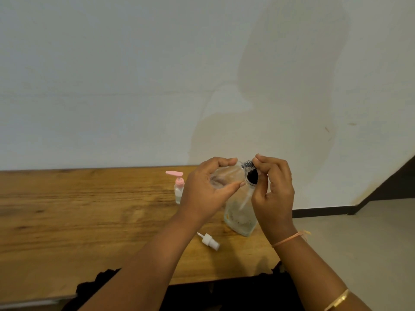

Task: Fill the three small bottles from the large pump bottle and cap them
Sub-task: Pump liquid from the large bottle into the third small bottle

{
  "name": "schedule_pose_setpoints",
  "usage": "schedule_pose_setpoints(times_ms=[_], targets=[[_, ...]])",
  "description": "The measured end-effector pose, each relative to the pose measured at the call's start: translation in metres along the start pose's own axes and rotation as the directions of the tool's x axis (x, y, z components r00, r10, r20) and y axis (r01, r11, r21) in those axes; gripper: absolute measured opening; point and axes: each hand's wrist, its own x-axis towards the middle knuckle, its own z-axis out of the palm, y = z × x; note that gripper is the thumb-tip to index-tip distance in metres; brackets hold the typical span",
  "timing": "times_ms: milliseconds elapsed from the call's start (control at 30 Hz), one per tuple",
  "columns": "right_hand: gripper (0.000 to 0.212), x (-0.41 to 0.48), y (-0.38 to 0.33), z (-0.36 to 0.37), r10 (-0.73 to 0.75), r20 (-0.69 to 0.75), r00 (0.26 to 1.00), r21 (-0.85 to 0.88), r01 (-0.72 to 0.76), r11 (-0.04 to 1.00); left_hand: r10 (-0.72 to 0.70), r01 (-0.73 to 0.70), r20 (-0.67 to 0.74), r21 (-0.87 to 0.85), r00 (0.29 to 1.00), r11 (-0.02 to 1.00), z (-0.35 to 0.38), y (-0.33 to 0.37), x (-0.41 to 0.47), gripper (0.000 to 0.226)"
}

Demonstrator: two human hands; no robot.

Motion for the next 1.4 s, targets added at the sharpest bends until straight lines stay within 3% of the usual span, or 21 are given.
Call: schedule_pose_setpoints(times_ms=[300, 600, 900, 1233, 1400], targets=[[0.024, 0.004, -0.012, -0.004, 0.040, -0.053, 0.998, 0.013, -0.039, 0.999, 0.084, -0.083, -0.017, 0.058, 0.996, 0.995, -0.001, 0.005, 0.000, 0.043], [0.024, -0.002, 0.003, 0.000, 0.000, -0.001, 1.000, 0.007, 0.000, 1.000, 0.012, -0.012, 0.012, 0.016, 1.000, 1.000, 0.002, -0.001, 0.001, 0.041], [0.024, 0.002, -0.013, 0.000, 0.055, -0.075, 0.996, -0.005, -0.056, 0.998, 0.081, -0.080, -0.018, 0.046, 0.997, 0.996, 0.001, 0.007, -0.001, 0.044], [0.024, -0.002, 0.000, 0.004, 0.013, -0.013, 1.000, -0.002, -0.013, 1.000, -0.018, 0.019, 0.026, -0.028, 1.000, 0.999, 0.002, 0.000, 0.000, 0.043], [0.024, 0.000, -0.011, 0.002, 0.044, -0.054, 0.998, -0.002, -0.044, 0.999, 0.048, -0.048, -0.011, 0.006, 0.999, 0.999, 0.000, 0.004, -0.002, 0.044]])
